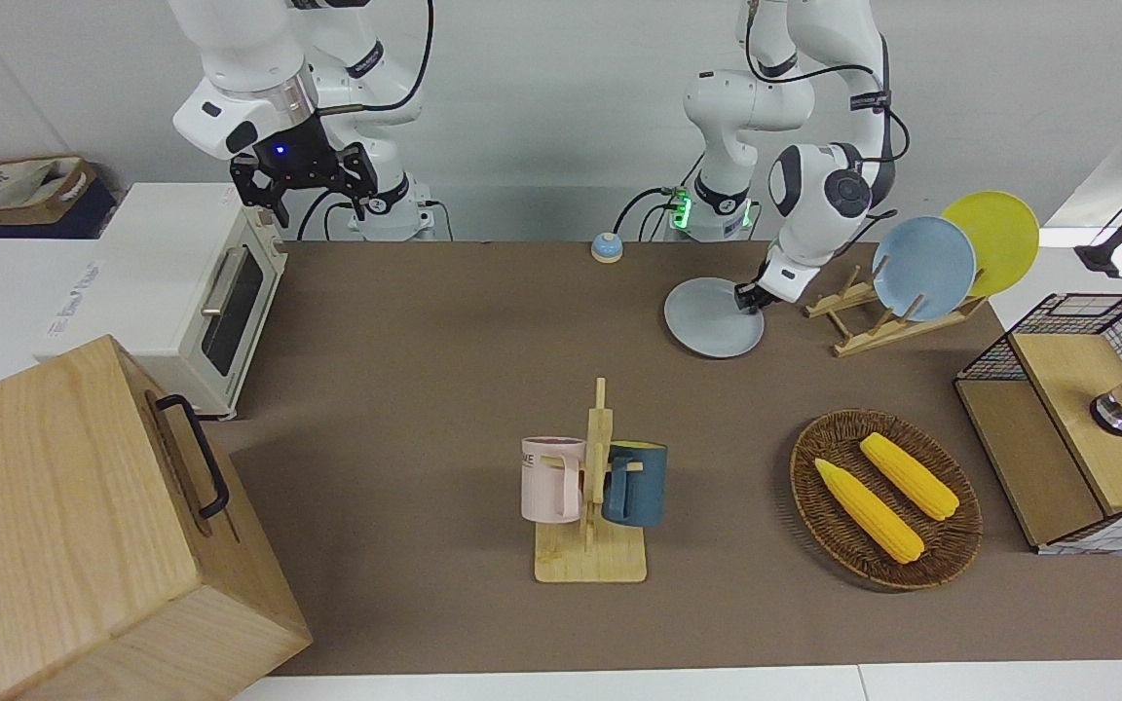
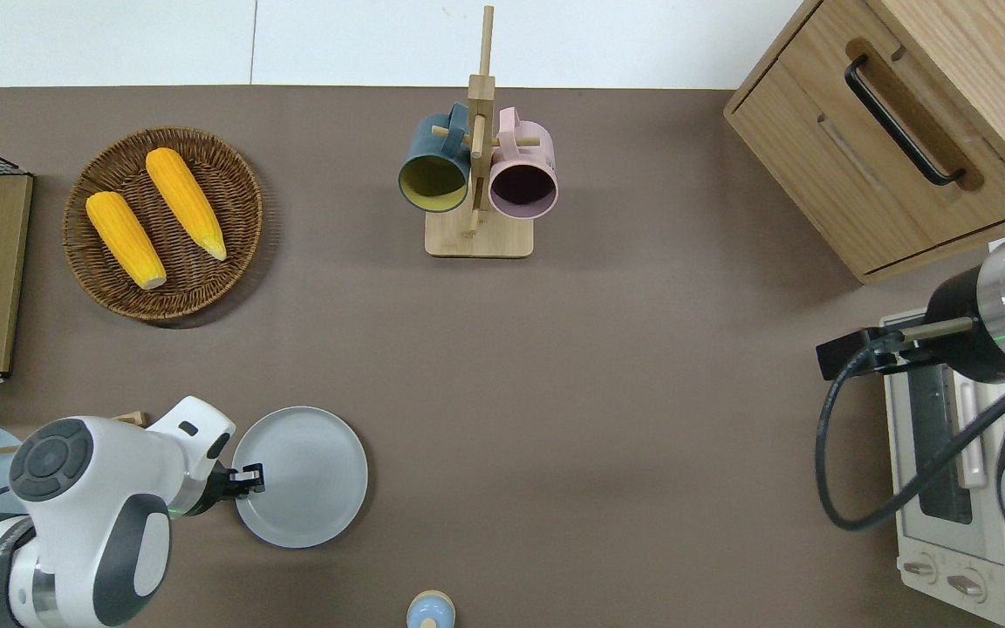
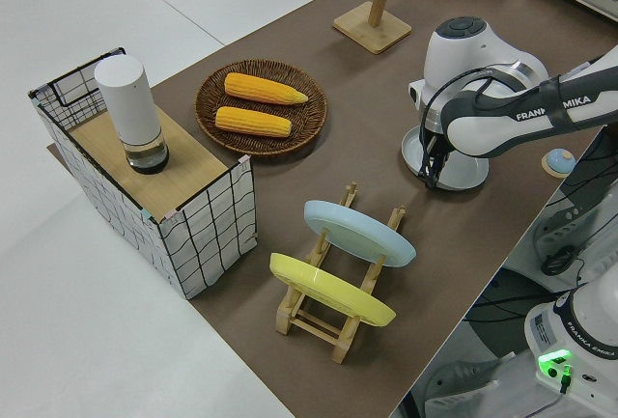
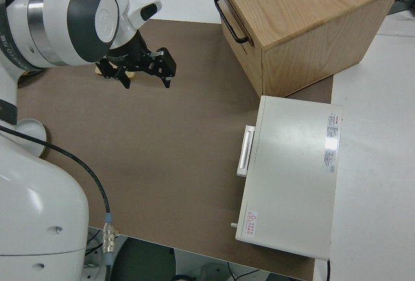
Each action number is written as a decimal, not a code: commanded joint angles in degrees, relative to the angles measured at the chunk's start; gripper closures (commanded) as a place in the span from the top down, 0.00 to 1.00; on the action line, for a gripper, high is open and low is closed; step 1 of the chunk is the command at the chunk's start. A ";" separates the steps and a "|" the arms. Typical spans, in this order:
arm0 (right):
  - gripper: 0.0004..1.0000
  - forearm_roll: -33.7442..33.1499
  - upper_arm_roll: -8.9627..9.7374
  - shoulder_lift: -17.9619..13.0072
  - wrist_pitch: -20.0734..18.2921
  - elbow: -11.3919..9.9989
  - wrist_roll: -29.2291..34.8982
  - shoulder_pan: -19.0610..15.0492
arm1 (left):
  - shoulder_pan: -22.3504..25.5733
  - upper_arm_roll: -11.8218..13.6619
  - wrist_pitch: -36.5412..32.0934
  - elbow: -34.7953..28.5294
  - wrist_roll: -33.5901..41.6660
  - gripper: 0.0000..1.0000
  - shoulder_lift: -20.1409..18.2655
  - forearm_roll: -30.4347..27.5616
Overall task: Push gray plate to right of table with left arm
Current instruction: 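Push the gray plate with the left gripper toward the toaster oven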
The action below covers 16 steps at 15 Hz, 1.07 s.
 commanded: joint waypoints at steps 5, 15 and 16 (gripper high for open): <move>0.98 0.23 0.78 -0.17 -0.92 0.45 0.13 -1.11 | -16.78 -0.23 0.36 8.34 -18.65 0.01 8.84 -4.10; 0.98 0.23 0.78 -0.17 -0.83 0.45 0.13 -1.11 | -25.07 -9.54 0.45 24.60 -39.48 0.01 22.20 -9.46; 0.98 0.23 0.78 -0.17 -0.83 0.45 0.13 -1.11 | -25.07 -10.94 0.36 26.61 -41.68 0.00 23.34 -9.37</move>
